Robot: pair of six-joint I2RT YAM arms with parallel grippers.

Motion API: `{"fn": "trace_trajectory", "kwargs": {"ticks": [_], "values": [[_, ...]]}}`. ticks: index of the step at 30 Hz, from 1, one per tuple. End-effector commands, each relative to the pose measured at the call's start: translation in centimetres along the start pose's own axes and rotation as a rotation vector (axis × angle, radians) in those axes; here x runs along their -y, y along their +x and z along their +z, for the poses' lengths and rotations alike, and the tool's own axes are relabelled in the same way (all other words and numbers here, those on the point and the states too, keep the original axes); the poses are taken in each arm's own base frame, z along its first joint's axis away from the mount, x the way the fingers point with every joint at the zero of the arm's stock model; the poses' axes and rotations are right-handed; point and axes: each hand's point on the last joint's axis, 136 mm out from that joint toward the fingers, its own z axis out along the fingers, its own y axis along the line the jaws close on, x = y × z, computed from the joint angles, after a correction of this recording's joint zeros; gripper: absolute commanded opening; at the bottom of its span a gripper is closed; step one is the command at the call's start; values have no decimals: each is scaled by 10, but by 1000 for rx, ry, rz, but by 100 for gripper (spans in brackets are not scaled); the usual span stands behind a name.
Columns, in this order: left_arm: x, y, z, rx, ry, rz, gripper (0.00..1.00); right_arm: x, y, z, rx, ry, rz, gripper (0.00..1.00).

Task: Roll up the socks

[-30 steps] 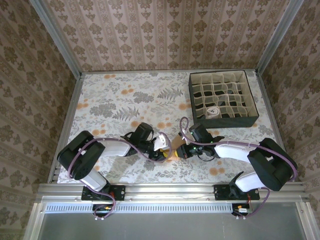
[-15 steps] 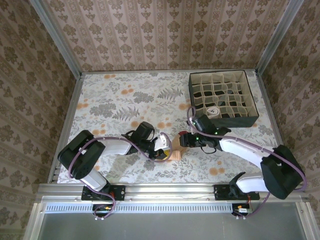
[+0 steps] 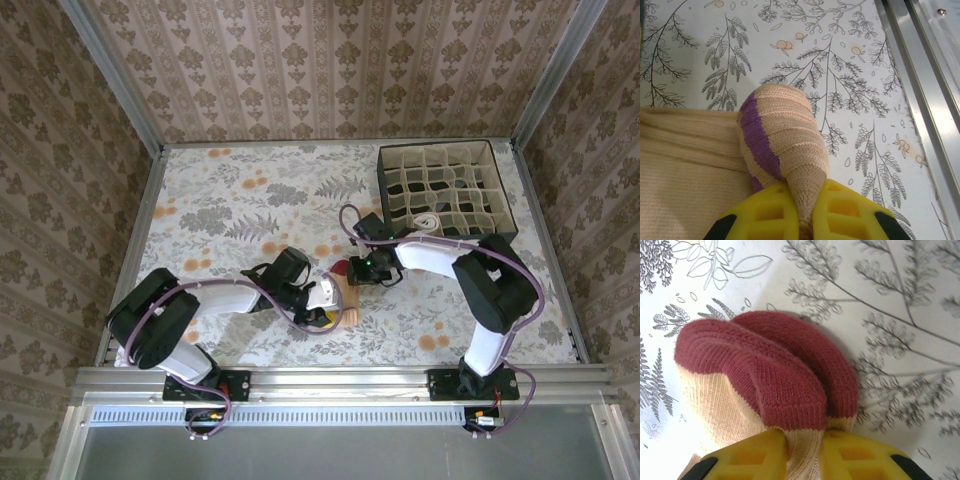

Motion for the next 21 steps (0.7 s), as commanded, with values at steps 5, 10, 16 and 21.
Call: {"fn": "trace_trajectory", "kwargs": {"ticks": [5, 10, 16, 21], "values": [[23, 9, 4, -34, 125, -83, 0, 13, 16, 21, -120, 45, -59, 22], [20, 12, 11, -53, 217, -207, 0, 11, 17, 25, -122, 28, -76, 21], [3, 17, 9, -54, 216, -318, 0, 0, 7, 12, -55, -21, -141, 21], [-12, 24, 6, -55, 195, -406, 0, -13, -1, -12, 29, -67, -190, 31]]}}
